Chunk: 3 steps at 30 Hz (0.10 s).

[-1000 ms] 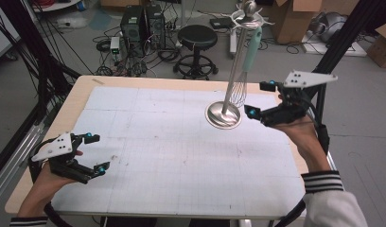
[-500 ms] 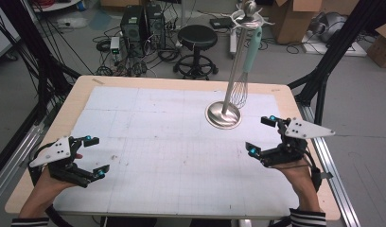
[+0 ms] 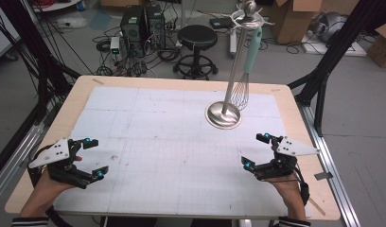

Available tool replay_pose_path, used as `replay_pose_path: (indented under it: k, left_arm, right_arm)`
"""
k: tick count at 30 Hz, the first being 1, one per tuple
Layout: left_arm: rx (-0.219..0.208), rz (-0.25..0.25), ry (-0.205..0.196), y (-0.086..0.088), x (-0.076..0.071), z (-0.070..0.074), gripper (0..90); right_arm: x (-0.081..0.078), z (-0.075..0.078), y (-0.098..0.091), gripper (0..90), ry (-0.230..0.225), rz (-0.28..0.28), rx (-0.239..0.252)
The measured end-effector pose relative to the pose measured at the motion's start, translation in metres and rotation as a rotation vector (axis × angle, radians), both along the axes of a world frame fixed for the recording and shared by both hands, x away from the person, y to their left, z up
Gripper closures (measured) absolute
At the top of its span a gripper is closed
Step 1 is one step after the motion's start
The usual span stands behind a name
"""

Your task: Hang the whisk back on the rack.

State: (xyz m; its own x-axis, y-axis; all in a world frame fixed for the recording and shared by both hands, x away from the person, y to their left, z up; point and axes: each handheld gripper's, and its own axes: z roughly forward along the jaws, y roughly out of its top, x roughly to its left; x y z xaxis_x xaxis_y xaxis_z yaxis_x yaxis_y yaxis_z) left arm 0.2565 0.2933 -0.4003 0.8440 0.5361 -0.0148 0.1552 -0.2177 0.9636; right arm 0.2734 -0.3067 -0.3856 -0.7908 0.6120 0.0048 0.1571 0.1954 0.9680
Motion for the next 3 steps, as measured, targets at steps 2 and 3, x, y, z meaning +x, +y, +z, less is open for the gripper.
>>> replay_pose_path:
  k: [2, 3]
  left_arm:
    - [0.004, 0.006, 0.004, -0.0003, -0.0001, -0.0003, 1.7]
    - [0.004, 0.003, 0.001, 0.0000, -0.0003, -0.0001, 1.7]
  right_arm:
    - [-0.0015, -0.0007, 0.0001, 0.5, -0.001, -0.009, -0.007]
    - [-0.0025, -0.0011, 0.0002, 0.5, -0.003, -0.006, -0.002]
